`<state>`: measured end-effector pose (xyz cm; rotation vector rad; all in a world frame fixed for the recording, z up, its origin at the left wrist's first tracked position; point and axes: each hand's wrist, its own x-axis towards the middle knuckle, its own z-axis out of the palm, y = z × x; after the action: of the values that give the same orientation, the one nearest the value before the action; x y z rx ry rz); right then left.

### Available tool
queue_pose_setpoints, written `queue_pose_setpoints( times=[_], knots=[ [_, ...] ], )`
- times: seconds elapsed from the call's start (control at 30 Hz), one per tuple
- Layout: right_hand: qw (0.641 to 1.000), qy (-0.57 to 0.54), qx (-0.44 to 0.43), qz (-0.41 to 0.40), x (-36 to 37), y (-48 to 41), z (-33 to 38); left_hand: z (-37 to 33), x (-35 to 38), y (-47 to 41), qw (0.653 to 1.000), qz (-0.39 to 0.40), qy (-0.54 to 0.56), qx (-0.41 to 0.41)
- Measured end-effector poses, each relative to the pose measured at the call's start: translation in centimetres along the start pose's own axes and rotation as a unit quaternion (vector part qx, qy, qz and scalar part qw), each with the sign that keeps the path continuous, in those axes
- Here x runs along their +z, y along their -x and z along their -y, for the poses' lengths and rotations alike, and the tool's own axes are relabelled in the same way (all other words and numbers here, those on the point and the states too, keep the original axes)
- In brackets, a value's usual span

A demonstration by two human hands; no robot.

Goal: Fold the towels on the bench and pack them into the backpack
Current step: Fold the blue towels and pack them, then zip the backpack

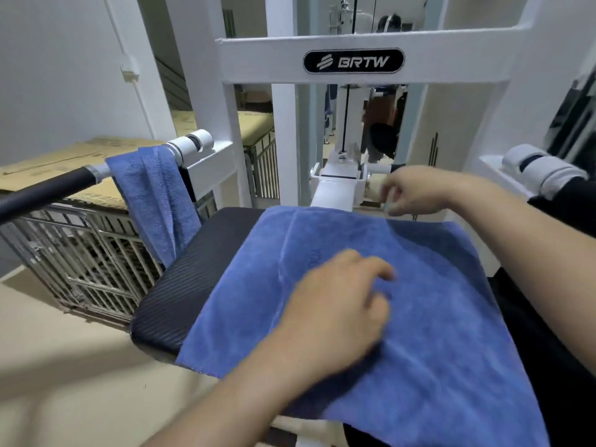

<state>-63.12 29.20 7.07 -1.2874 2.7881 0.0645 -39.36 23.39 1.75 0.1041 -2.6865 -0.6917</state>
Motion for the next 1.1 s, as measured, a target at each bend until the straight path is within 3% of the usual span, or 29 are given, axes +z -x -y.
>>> queue_pose_setpoints(
  times=[0.1, 0.2, 0.3, 0.5, 0.6, 0.67, 0.73, 0.93, 1.0, 1.1],
  knots=[
    [0.982, -0.168, -0.088, 0.018, 0.8, -0.8, 4.6, 4.5, -2.0, 1.8, 0.979, -0.069, -0.143, -0.130],
    [0.974, -0.191, -0.124, 0.015, 2.0, -2.7, 7.8, 6.4, -2.3, 3.7, 0.967, -0.030, -0.180, -0.180],
    [0.978, -0.156, -0.137, -0.008, 2.8, -4.5, 9.2, 6.4, -1.4, 4.1, 0.984, -0.066, -0.065, -0.155],
    [0.958, -0.271, -0.090, 0.005, 2.7, -5.7, 8.4, 6.0, -0.4, 4.3, 0.972, -0.091, 0.166, -0.142],
    [0.937, -0.341, -0.047, 0.051, 2.3, -5.9, 8.0, 5.8, -1.4, 5.0, 0.947, -0.035, 0.282, -0.149],
    [0.928, -0.362, -0.037, 0.079, 1.6, -5.9, 7.8, 5.8, -2.0, 5.7, 0.943, 0.039, 0.300, -0.140],
    [0.930, -0.353, -0.038, 0.098, 0.5, -6.0, 7.6, 6.1, -2.4, 6.1, 0.933, 0.062, 0.330, -0.132],
    [0.961, -0.272, -0.042, 0.035, -2.4, -7.5, 8.9, 7.5, -4.8, 7.0, 0.887, -0.101, 0.410, -0.188],
    [0.960, -0.277, -0.049, 0.010, -2.3, -8.2, 10.5, 8.8, -5.3, 7.7, 0.901, -0.127, 0.356, -0.214],
    [0.971, -0.231, -0.052, 0.003, -0.3, -9.1, 12.9, 11.0, -5.1, 8.8, 0.947, -0.137, 0.152, -0.248]
  ],
)
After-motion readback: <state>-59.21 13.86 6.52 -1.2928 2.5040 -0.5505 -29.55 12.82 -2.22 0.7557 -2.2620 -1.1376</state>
